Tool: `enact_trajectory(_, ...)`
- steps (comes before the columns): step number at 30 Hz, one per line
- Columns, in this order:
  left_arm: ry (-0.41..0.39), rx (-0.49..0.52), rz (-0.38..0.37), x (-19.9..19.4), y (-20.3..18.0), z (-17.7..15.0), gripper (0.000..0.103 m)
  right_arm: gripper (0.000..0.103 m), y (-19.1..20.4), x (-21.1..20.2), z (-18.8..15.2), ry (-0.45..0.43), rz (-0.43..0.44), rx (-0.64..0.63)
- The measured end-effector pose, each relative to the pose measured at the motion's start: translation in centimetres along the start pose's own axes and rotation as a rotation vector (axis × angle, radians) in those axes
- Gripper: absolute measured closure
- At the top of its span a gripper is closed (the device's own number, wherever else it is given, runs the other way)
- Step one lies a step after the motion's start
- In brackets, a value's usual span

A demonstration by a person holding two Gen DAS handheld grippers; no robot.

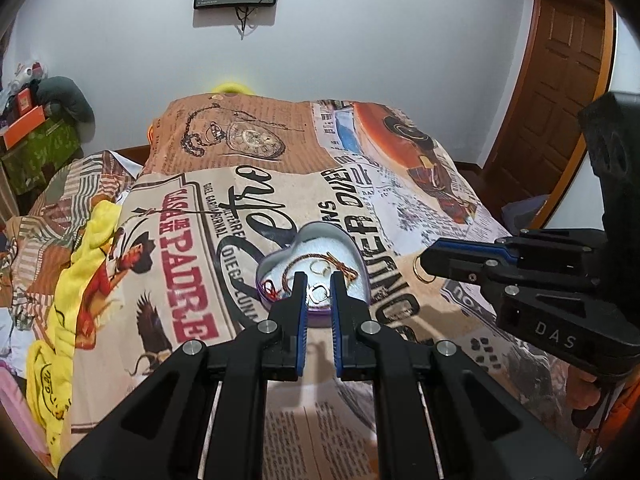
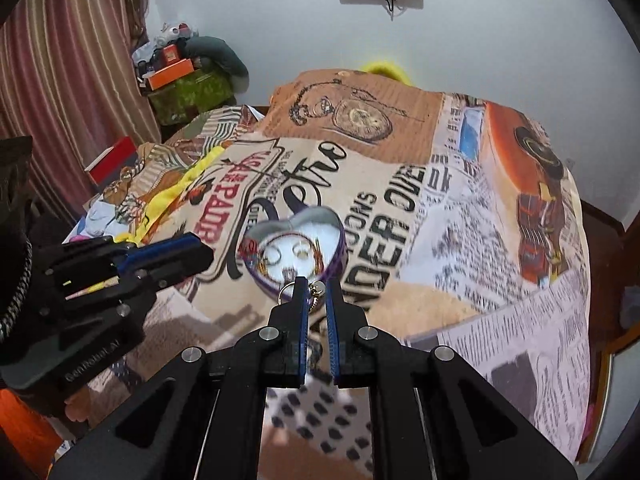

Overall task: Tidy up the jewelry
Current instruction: 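Carry both rings over the heart tin and open both grippers inside it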

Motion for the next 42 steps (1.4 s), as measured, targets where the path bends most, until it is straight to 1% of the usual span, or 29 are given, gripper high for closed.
enact_trajectory(4,0.005,-0.003,-0.001,1.1,0.3,0.5,0.094,0.095,-0.3,0.8,0.8,0.001,0.01,0.003)
enact_trajectory(9,0.018,-0.011,-0.007,2.4,0.5,0.9,0.094,0.095,-0.7,2.5,1.5,0.024,0.026,0.009)
enact_trajectory(16,0.045,-0.02,-0.018,4.4,0.8,1.1,0.094,0.095,-1.2,4.8,1.5,0.081,0.032,-0.001)
enact_trajectory(23,0.091,-0.056,-0.05,6.3,1.5,1.0,0.094,0.095,-1.3,6.0,1.7,0.102,0.032,-0.012)
enact_trajectory(31,0.116,-0.068,-0.069,7.2,1.5,0.9,0.094,0.095,-1.1,7.0,1.8,0.121,0.021,-0.038)
enact_trajectory(34,0.11,-0.065,-0.059,7.2,1.5,0.9,0.094,0.095,-1.2,7.0,1.8,0.121,0.014,-0.042)
enact_trajectory(38,0.108,-0.064,-0.055,7.2,1.5,1.1,0.094,0.095,-1.3,7.0,1.7,0.132,0.038,-0.024)
enact_trajectory(40,0.107,-0.065,-0.051,7.1,1.6,1.1,0.094,0.093,-1.3,6.9,1.7,0.133,0.039,-0.022)
enact_trajectory(42,0.104,-0.064,-0.047,6.9,1.6,1.1,0.094,0.086,-1.2,6.6,1.7,0.127,0.034,-0.027)
Point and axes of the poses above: each gripper's, at about its wrist camera, not at the fingertips, and x roughly the way its jaws point, y to its left, z to its top, the point moved 3 cm from there along x, roughly the way its jaws point, and after that the axes turned 11 degrees about z, right-handed, at the moved point
